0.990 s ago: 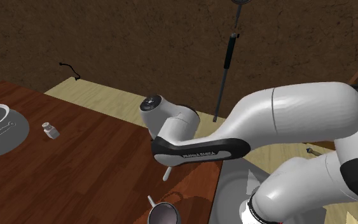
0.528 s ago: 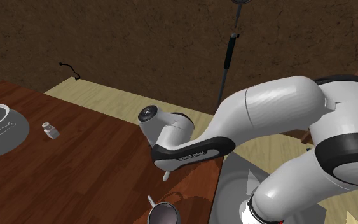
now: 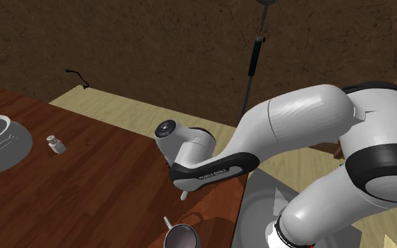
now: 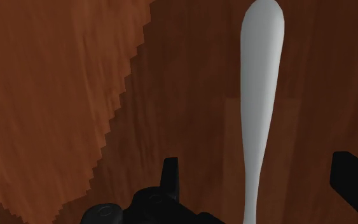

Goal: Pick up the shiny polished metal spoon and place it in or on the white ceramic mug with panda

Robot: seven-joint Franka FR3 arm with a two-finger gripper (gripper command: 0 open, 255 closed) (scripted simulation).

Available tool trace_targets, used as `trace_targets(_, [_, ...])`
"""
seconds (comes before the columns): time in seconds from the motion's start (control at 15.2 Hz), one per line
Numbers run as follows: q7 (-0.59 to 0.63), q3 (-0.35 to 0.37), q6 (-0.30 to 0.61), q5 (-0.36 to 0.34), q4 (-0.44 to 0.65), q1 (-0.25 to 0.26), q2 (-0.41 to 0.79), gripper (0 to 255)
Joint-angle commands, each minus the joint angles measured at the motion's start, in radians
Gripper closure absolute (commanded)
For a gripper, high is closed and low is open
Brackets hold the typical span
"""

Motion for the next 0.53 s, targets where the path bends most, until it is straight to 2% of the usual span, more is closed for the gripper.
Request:
trace_targets(0.0, [0.0,0.0,0.0,0.0,0.0,0.0,0.0,0])
trace_targets(0.07, [0.0,0.0,0.0,0.0,0.0,0.0,0.0,0])
trace_targets(0.13, [0.0,0.0,0.0,0.0,0.0,0.0,0.0,255])
trace_targets(0.46, [0.0,0.0,0.0,0.0,0.001,0.0,0.001,255])
